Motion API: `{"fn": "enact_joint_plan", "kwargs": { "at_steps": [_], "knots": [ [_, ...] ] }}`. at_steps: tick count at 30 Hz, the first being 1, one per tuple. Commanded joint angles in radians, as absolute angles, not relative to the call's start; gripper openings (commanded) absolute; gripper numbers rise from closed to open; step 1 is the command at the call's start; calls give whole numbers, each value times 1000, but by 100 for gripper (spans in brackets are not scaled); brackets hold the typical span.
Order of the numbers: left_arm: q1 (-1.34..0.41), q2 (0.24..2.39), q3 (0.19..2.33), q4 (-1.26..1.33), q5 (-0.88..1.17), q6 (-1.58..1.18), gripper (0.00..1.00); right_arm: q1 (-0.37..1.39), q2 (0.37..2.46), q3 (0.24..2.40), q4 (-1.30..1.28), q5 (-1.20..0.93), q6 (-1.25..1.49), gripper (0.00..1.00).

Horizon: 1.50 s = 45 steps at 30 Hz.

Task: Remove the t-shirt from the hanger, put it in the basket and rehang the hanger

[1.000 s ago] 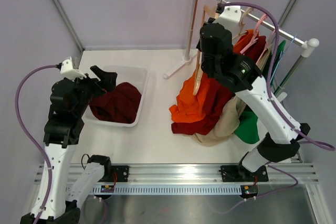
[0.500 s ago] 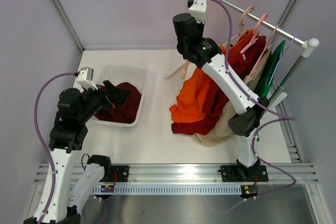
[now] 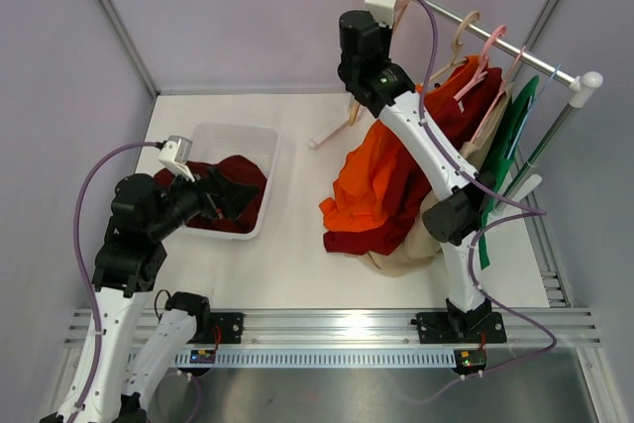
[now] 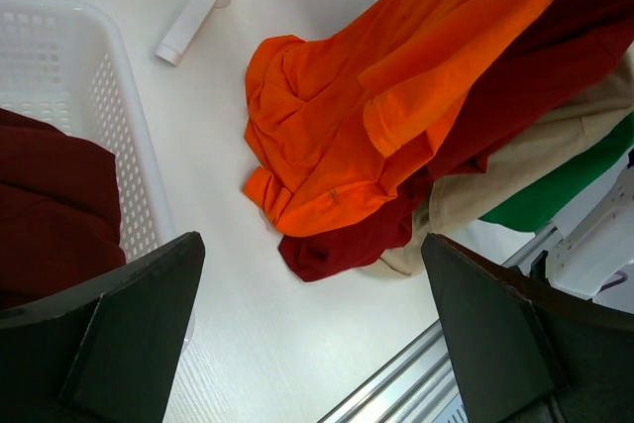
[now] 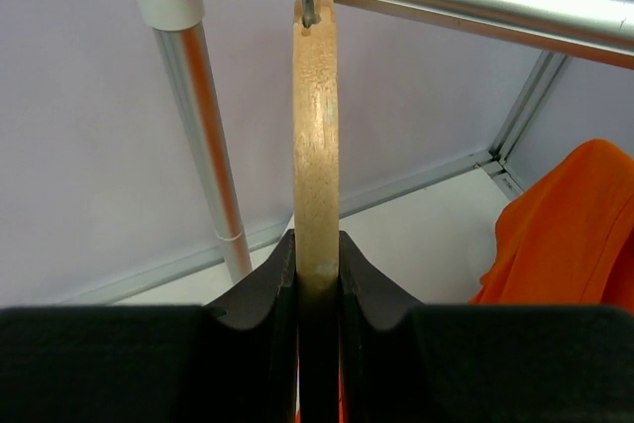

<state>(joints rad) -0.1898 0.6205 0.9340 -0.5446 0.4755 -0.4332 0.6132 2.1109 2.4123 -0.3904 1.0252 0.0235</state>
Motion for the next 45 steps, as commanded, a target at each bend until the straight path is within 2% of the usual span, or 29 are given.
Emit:
{"fn": "enact_joint_plan", "kwargs": {
  "at_steps": [1, 12, 22, 30, 31, 32, 34, 35, 36, 40, 45],
  "knots": [
    [-193, 600, 937, -537, 526, -403, 99, 581, 2102, 2459, -353, 963, 64, 0],
    [-193, 612, 983, -549, 532, -420, 99, 531, 2108, 2422, -377, 789, 146, 0],
    [-196, 615, 966, -548, 529, -416, 99, 497, 2056, 2263, -361, 743, 241, 0],
    [-198, 624, 965, -548, 531, -420, 99, 488, 2056, 2270, -386, 690, 278, 1],
    [-198, 626, 965, -548, 531, -422, 99, 489, 2048, 2270, -403, 683, 284, 7],
    [-198, 630, 966, -546, 531, -425, 99, 489, 2037, 2266, -405, 669, 288, 29],
    [-204, 649, 977, -546, 541, -428, 99, 489, 1976, 2234, -402, 624, 299, 54],
    [-206, 660, 983, -546, 548, -429, 99, 491, 1955, 2223, -403, 612, 301, 72],
    [-213, 667, 995, -546, 551, -430, 99, 492, 1903, 2215, -403, 579, 310, 78],
    [-248, 687, 1022, -543, 516, -420, 99, 508, 1775, 2154, -416, 511, 311, 87],
    [-311, 718, 1028, -509, 502, -423, 99, 546, 1613, 2062, -468, 445, 322, 89]
  ]
}}
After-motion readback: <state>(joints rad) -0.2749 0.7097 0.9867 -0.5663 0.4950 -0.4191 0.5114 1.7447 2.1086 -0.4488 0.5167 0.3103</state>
